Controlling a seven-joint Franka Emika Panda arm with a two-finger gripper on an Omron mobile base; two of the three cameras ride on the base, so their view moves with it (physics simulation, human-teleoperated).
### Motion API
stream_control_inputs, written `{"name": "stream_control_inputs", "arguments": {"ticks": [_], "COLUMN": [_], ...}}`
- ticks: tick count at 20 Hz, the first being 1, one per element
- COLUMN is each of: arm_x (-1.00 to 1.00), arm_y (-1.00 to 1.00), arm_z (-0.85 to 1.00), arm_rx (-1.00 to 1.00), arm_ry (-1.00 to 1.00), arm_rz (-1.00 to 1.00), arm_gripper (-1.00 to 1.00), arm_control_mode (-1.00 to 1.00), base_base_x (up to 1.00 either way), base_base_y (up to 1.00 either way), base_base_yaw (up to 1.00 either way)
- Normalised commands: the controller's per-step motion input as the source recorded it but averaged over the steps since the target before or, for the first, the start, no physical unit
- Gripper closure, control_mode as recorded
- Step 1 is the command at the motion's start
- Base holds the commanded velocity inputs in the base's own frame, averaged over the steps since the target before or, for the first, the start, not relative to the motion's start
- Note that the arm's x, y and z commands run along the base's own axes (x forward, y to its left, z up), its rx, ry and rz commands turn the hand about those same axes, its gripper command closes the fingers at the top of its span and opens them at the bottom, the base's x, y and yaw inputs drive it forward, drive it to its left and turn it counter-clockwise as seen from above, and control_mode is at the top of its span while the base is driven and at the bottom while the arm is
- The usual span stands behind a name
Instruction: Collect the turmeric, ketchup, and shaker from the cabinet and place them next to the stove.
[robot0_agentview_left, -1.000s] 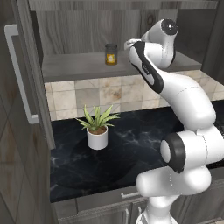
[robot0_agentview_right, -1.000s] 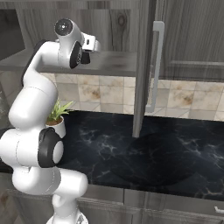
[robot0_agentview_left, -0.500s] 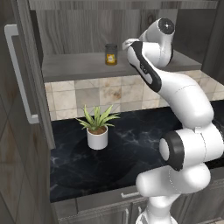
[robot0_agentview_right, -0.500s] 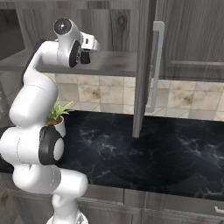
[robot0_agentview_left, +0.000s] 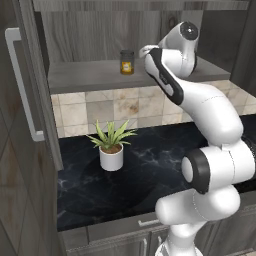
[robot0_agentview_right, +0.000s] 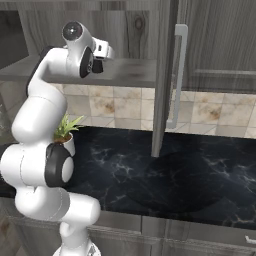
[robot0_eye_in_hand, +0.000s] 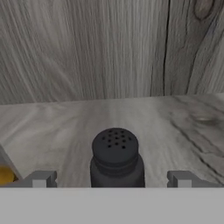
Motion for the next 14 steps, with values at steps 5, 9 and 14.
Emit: {"name": "stream_control_inputs", "arguments": {"ticks": [5, 9, 14], "arm_x": [0.14, 0.04, 0.03], "arm_y": [0.0, 0.0, 0.0], "arm_z": [-0.07, -0.07, -0.07], "arm_rx": [0.0, 0.0, 0.0], "arm_ry": [0.0, 0.0, 0.0], "arm_rz": [0.0, 0.0, 0.0], "arm_gripper": [-1.0, -1.0, -1.0], "arm_control_mode": [-1.0, -1.0, -1.0], "base_base_x": [0.0, 0.0, 0.0], "base_base_y": [0.0, 0.0, 0.0], "base_base_yaw": [0.0, 0.0, 0.0]}}
